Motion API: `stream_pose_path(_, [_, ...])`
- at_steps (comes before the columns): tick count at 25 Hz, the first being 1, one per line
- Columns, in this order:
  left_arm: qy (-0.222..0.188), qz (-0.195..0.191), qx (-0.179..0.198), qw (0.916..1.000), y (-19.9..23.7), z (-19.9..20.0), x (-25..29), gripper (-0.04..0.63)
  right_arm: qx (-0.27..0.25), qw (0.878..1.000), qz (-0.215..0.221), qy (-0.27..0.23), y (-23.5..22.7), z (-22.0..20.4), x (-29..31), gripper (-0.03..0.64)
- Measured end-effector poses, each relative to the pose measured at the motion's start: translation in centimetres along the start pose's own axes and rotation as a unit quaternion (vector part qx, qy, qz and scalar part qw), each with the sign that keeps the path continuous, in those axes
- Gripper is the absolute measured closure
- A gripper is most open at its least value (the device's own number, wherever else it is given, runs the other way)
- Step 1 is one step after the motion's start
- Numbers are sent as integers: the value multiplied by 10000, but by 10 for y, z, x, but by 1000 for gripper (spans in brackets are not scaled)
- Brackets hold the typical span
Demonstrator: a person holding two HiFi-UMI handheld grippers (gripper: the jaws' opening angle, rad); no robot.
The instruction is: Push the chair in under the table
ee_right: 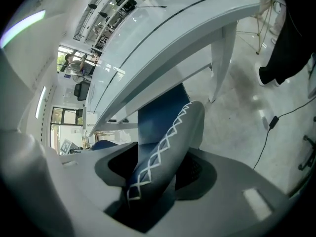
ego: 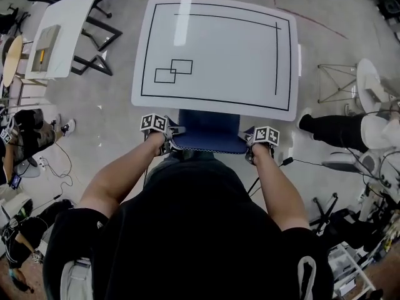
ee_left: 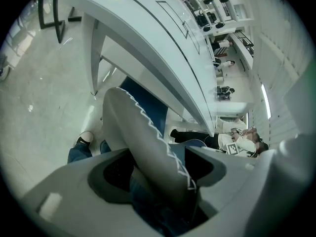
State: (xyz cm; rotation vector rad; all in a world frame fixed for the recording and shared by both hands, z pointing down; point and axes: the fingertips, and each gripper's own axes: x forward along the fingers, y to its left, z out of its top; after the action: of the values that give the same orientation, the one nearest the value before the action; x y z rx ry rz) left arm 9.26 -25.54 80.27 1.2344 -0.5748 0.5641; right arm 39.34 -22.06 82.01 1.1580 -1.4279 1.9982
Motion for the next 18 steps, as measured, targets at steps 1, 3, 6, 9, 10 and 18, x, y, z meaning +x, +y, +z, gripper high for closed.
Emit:
stream_pose_path(1, [-40,-13,-13,10000,-1,3,2,276,-4,10000,6,-13,-1,3,0,360])
stream_pose_path(3, [-117,-37,-36,9999,-2,10,5,275,-25,10000,0,-45,-4,10,2,360])
stream_pose_path(6, [-219,-58,-101,9997,-1,18,9,275,-62,9999,4,-101,-5,17,5,360])
stream_pose_path(9, [-249,-70,-114,9996,-1,21,9,275,-92,9999,24,-98,-4,18,7,360])
stream_pose_path(10, [-241,-74,-101,9996,-1,22,10,275,-96,9999,28,-98,-4,18,7,360])
stream_pose_path(18, [-362,-167,-147,9991,5,23,15,267,-189,9997,48,-144,-6,24,12,354])
